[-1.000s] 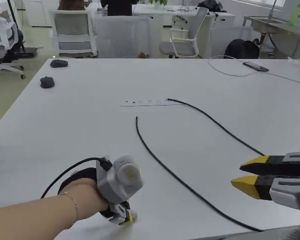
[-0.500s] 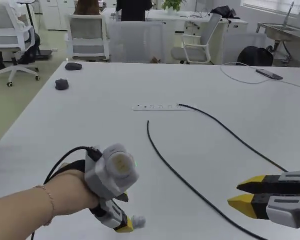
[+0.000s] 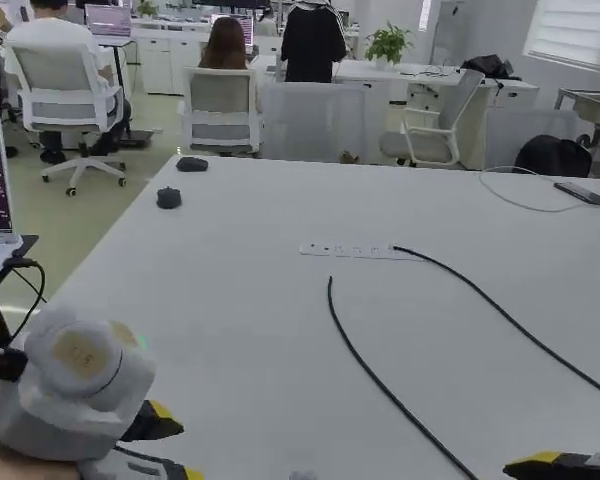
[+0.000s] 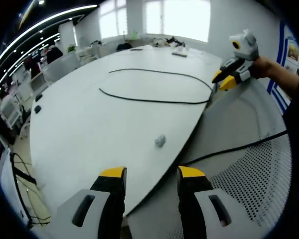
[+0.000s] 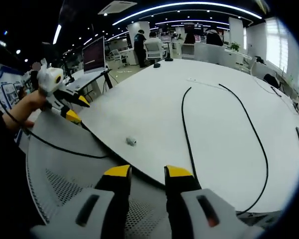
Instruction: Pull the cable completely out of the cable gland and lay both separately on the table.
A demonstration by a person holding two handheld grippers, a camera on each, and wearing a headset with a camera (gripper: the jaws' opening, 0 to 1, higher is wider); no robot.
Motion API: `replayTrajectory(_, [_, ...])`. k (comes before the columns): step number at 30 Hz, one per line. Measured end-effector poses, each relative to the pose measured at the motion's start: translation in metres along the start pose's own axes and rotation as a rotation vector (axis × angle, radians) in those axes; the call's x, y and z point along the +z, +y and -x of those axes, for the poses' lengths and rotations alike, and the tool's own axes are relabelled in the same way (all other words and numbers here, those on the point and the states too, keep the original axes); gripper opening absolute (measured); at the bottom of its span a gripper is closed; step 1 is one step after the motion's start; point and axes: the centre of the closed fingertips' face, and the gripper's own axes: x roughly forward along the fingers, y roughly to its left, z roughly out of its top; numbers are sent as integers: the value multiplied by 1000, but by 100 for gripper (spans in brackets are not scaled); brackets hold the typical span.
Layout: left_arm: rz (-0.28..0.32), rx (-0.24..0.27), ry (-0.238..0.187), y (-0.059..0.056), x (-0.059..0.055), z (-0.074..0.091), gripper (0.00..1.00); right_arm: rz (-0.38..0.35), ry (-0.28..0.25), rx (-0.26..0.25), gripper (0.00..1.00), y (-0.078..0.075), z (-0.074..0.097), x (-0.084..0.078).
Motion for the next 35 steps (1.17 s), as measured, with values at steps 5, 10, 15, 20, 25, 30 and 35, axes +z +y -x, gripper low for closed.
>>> replayTrajectory(5, [78,133,-24,23,-17,3,45,-41,-48,-69,28,-10,-2,6])
replayTrajectory(10, [201,180,-93,32,-18,5,45,-73,-38,-104,31,-16,-12,0])
replayTrajectory(15, [225,187,-106,38,-19,2,45,-74,-31,-125,31,-22,-17,-3])
replayTrajectory(20, [274,140,-108,32,-20,-5,43,-88,-13,-145,31,-28,-24,-12])
replayTrajectory(25, [291,116,-98,29,-23,-8,44,-75,3,-153,31,-30,-25,-15])
replayTrajectory(30, [299,116,-97,29,-24,-8,44,-72,15,-151,30,-30,-26,-17])
replayTrajectory(35, [303,116,-95,28,-24,-7,43,-76,16,-145,29,-29,-26,-18])
